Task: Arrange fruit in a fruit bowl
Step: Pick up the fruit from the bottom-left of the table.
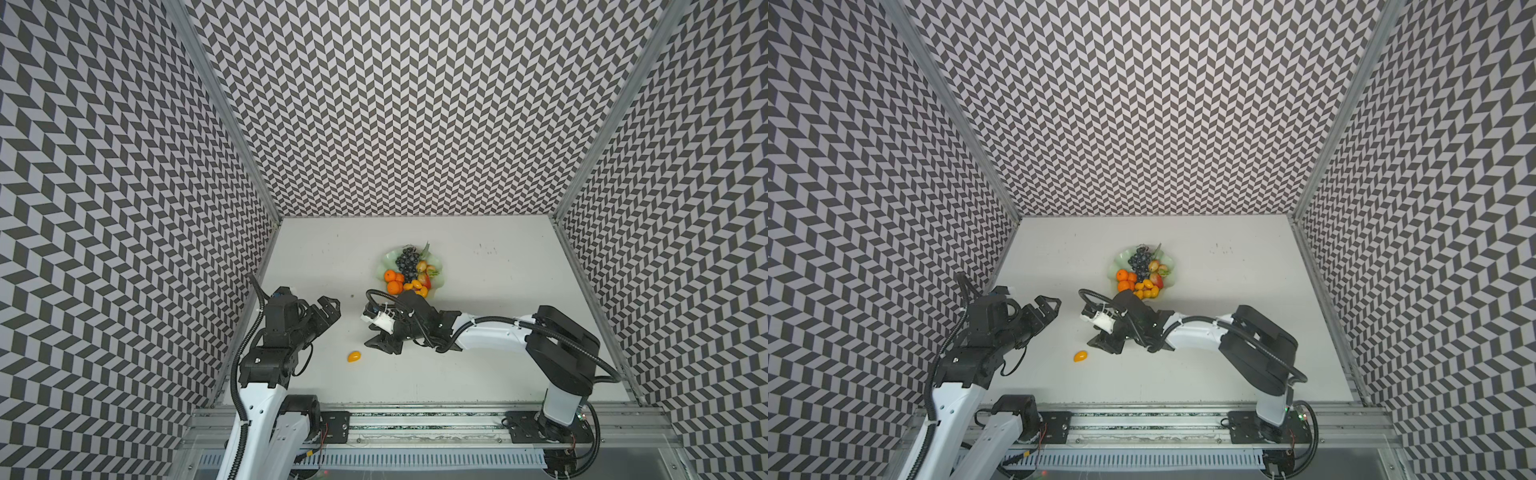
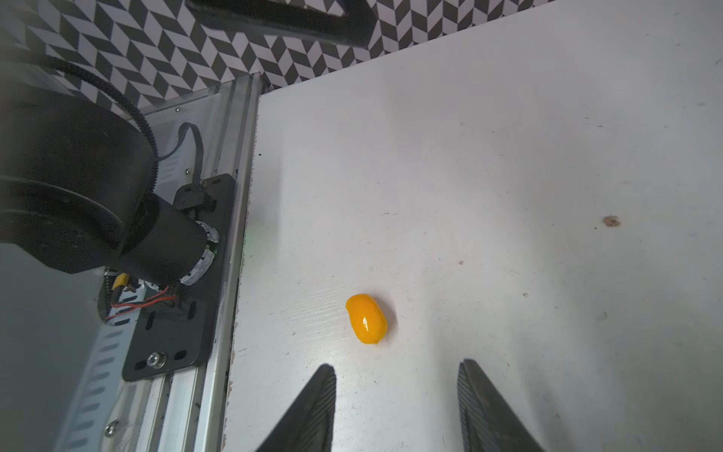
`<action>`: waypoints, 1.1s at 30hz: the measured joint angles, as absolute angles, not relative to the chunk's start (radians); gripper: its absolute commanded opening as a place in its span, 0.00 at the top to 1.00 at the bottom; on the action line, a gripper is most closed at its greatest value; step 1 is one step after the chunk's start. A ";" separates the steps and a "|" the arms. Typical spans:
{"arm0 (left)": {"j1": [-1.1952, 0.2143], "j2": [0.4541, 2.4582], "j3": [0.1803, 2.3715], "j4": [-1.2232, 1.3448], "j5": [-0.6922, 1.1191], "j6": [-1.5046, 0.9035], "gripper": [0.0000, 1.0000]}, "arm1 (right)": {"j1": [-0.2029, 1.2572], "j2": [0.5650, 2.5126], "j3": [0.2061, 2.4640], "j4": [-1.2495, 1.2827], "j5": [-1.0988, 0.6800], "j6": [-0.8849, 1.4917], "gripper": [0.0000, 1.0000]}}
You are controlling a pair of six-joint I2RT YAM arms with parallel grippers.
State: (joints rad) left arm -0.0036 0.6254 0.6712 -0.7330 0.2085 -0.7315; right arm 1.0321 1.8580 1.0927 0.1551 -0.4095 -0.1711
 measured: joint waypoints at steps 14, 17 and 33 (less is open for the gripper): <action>0.126 0.611 0.614 -0.738 0.290 -0.711 0.00 | 1.085 2.049 1.277 0.080 -0.490 -0.287 0.48; 0.145 0.615 0.607 -0.745 0.296 -0.704 0.00 | 1.086 2.083 1.314 0.063 -0.495 -0.300 0.49; 0.225 0.636 0.602 -0.762 0.338 -0.665 0.00 | 1.094 2.167 1.353 -0.010 -0.488 -0.341 0.53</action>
State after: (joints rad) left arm 0.2253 0.6361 0.6022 -0.7616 0.3378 -0.6647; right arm 1.0939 2.1666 1.3533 -0.0101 -0.4877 -0.3412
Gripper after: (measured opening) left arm 0.997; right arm 0.479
